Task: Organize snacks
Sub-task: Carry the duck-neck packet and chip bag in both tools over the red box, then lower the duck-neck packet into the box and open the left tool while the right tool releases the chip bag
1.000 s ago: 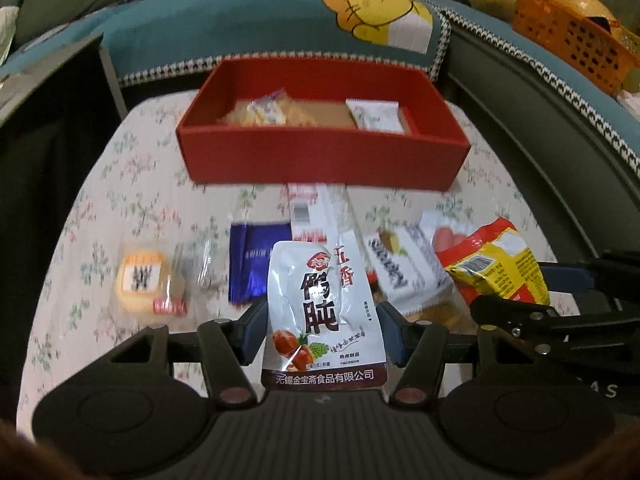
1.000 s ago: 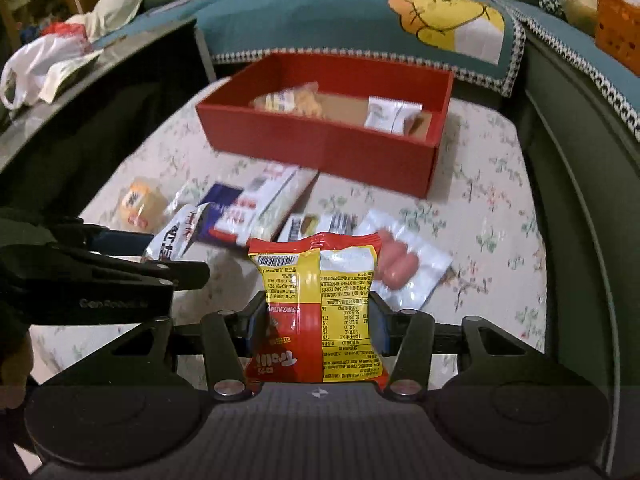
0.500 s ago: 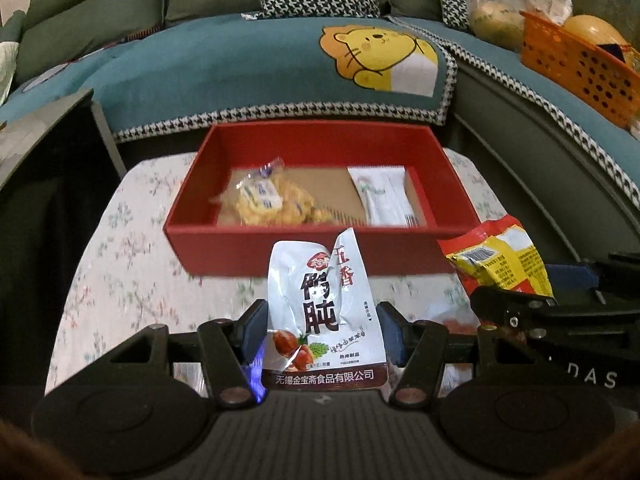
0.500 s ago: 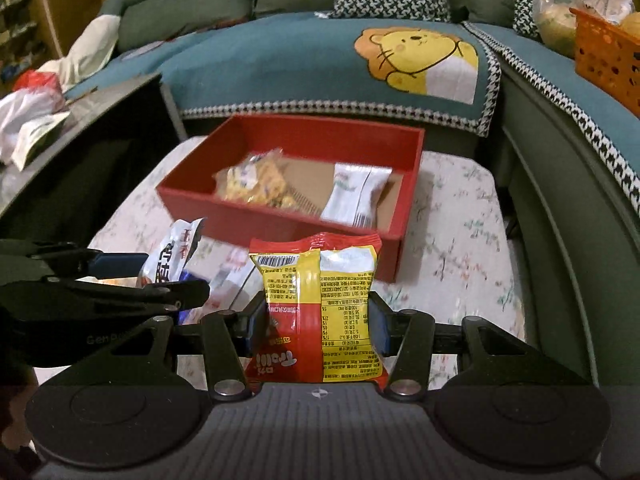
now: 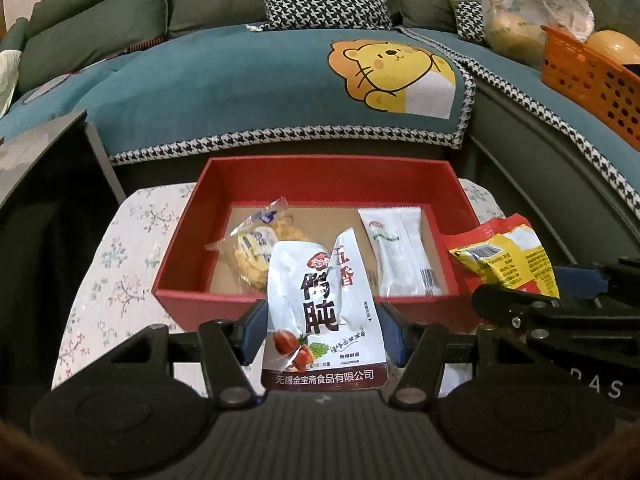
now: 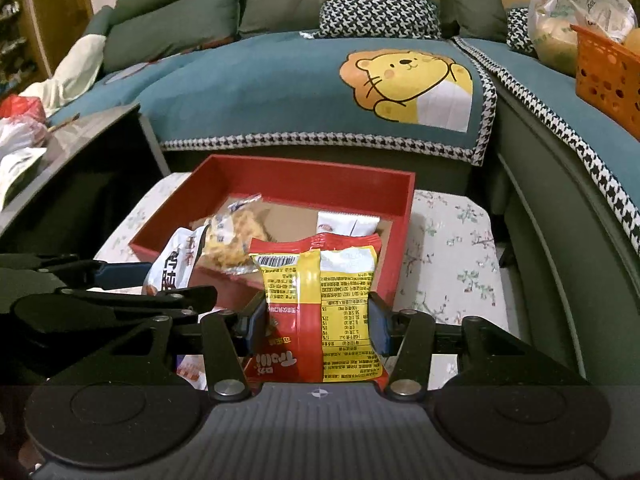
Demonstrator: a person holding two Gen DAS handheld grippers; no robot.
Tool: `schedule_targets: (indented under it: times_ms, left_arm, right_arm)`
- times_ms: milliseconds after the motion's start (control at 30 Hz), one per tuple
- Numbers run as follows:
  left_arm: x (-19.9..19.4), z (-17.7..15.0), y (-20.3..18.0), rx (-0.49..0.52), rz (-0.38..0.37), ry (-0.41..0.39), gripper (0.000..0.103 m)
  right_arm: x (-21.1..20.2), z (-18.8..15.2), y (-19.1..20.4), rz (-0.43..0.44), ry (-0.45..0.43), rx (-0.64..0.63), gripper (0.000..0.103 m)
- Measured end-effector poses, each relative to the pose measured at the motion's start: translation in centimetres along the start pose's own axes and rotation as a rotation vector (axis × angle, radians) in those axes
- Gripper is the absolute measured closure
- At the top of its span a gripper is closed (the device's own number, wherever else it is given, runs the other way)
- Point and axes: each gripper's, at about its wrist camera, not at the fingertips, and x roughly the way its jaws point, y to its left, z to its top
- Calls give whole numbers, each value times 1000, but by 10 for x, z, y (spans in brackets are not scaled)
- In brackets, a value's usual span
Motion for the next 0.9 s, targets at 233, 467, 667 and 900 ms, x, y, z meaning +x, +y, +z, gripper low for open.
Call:
schedule_targets:
  times_ms: [233, 467, 667, 900]
  left_arm:
    - [17, 18, 0, -14, 13, -8, 4]
    - [39, 35, 0, -22, 34, -7, 4]
    - [57, 42, 1, -26, 56, 0, 4]
    - [74, 44, 4, -30, 70, 22, 4]
  right_arm:
    - [13, 16, -6, -5, -10, 13, 45]
    - [32, 30, -15, -12, -7, 21, 45]
    - [50, 37, -19, -12, 2, 20, 45]
    - [68, 38, -19, -9, 19, 9, 45]
